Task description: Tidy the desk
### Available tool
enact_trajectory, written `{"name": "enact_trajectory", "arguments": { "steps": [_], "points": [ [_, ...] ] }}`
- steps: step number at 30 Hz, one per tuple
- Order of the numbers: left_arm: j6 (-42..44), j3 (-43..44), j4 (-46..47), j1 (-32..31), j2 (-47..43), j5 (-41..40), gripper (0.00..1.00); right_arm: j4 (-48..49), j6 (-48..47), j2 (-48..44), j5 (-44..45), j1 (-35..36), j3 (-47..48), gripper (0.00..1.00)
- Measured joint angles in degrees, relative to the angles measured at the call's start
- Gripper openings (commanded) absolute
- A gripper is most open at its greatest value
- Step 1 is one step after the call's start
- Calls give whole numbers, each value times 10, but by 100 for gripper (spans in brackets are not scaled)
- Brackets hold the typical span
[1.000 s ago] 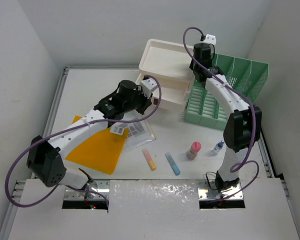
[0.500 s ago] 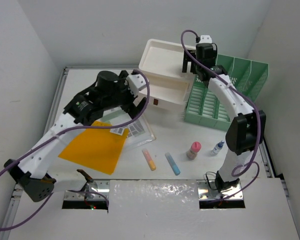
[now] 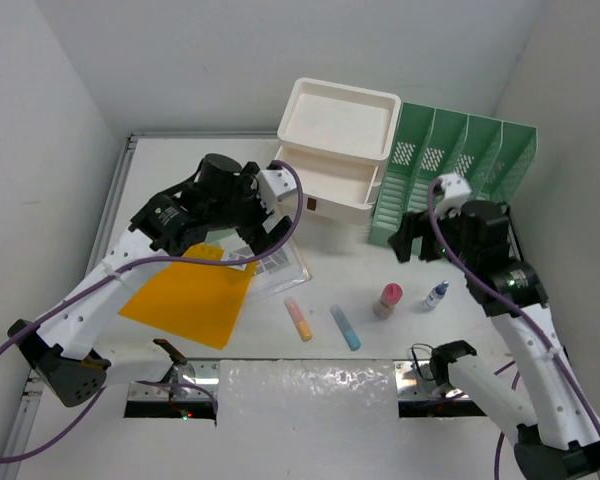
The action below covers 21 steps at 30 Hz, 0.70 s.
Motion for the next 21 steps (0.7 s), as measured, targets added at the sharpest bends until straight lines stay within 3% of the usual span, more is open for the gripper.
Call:
{"name": "enact_trajectory", "arguments": {
  "steps": [2,7,17,21],
  "points": [
    [0,-5,4,0,0,10,100,-24,6,-19,-40,2,-58,96],
    [-5,-27,11,0,2,25,100,-73,9,-35,-80,3,-123,97],
    [-10,-31,20,0,23,13,100,-74,14,-42,-103,20,-208,95],
    [-8,-31,21,0,31,6,100,-59,18,-29,-84,40,-229,87]
  ]
}}
